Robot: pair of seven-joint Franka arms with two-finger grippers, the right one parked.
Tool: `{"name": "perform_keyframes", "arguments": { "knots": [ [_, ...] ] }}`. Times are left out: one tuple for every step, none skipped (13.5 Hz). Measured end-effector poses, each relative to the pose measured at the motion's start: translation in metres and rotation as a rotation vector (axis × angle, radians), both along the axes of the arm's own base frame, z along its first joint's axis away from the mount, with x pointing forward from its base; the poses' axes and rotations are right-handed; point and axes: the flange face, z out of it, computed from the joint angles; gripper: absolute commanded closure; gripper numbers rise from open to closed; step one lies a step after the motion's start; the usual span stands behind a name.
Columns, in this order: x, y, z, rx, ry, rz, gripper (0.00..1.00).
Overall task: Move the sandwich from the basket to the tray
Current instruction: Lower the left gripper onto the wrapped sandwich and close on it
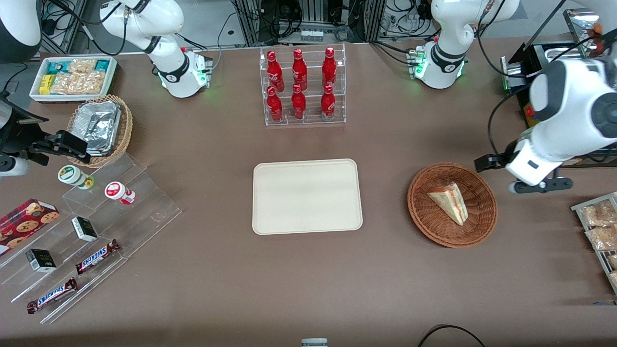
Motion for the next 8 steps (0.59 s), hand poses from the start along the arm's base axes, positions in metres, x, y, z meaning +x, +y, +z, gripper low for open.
{"name": "perform_keyframes", "arguments": {
  "knots": [
    [-0.002,-0.01,-0.011,0.004,-0.012,0.023,0.0],
    [-0.005,-0.02,-0.023,0.008,-0.028,0.048,0.0],
    [-0.007,-0.029,-0.034,0.01,-0.043,0.076,0.0],
    [-0.008,-0.034,-0.045,0.011,-0.055,0.102,0.0],
    [-0.009,-0.035,-0.055,0.012,-0.065,0.128,0.0],
    [-0.009,-0.035,-0.062,0.014,-0.074,0.162,0.0],
    [-0.008,-0.035,-0.068,0.015,-0.085,0.206,0.0],
    [-0.008,-0.037,-0.074,0.017,-0.095,0.252,0.0]
  ]
}}
